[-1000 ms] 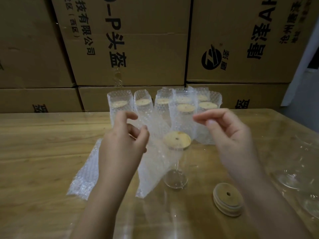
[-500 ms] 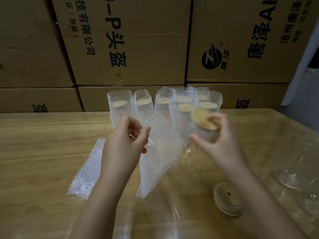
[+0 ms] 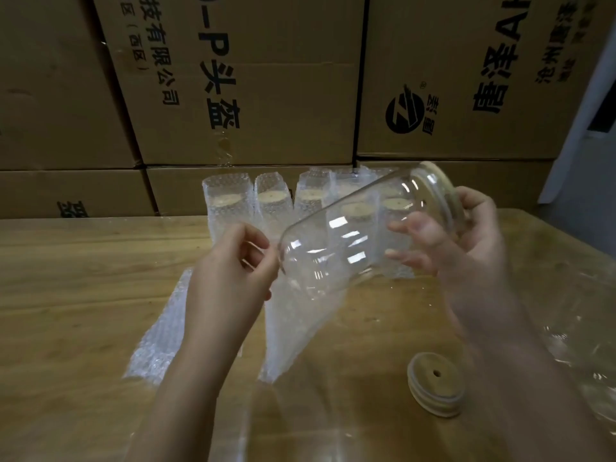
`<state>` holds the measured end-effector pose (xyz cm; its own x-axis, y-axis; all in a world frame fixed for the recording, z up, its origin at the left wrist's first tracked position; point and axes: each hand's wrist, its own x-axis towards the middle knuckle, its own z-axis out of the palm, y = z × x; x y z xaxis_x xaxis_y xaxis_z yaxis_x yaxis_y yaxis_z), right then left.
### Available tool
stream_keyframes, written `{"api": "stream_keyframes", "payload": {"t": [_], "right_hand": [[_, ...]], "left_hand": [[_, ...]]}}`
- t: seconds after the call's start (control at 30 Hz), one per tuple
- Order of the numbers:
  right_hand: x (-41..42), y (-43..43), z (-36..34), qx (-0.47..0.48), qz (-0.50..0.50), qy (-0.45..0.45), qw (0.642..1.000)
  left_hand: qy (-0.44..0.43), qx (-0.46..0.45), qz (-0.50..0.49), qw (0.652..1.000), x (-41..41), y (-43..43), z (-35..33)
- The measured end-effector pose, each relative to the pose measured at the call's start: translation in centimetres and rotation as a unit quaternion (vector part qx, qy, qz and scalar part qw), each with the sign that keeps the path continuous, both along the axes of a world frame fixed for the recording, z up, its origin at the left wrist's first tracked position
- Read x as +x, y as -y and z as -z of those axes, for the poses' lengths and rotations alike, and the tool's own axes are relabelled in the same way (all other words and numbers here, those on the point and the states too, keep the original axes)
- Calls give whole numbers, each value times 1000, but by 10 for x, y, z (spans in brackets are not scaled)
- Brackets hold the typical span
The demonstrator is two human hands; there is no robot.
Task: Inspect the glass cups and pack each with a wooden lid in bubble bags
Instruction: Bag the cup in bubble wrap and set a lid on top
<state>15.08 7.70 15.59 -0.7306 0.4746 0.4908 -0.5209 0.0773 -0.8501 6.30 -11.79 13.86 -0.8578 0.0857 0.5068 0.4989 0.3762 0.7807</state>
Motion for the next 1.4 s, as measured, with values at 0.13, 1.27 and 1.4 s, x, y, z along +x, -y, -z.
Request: {"api": "stream_keyframes", "payload": {"t": [0.13,1.27,1.4], "right_hand": [[4,6,1,119,29,4,992],[-22,22,39,537,50,209,815],[-9,31,29,543,43,223,808]], "left_hand": [[12,31,17,999,-2,1,0],[54,-29,91,994,-10,-8,16],[34,-90,69,993,-11,0,11]]}}
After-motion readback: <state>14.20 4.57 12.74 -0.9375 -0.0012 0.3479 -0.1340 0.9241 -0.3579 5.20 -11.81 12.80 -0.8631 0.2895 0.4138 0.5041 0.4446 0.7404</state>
